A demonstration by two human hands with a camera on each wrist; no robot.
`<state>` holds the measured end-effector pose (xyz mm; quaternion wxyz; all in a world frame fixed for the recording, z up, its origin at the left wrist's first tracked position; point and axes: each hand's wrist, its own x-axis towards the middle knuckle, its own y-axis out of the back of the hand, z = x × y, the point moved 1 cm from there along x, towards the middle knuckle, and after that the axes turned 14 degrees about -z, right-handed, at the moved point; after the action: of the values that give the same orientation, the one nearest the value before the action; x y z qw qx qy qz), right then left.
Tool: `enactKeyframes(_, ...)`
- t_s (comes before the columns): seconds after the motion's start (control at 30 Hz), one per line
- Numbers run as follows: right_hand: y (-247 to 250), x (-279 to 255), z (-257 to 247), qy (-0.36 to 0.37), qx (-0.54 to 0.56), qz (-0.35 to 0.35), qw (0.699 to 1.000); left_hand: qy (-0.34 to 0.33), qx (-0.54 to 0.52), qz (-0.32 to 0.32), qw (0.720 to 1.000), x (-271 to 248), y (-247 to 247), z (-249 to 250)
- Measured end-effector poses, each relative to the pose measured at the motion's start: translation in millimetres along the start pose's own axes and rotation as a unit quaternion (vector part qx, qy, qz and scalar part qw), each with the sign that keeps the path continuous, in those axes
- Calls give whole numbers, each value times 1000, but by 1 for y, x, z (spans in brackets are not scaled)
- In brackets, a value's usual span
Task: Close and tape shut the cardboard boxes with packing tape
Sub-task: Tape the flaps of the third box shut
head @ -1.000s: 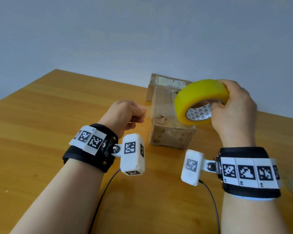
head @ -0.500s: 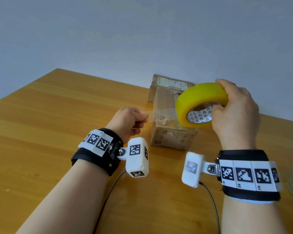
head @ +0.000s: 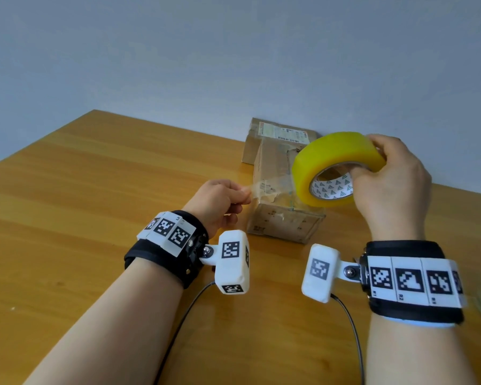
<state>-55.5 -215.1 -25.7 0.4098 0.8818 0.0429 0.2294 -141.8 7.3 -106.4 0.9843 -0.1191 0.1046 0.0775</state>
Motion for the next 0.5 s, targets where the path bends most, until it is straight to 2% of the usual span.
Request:
enactKeyframes(0.27, -5, 4, -1, -30, 103, -48, 993, -2, 51, -11, 999, 5, -4, -6)
enactKeyframes(0.5, -5, 4, 1, -28, 89, -49, 994, 14, 172, 24, 985, 7, -1, -10)
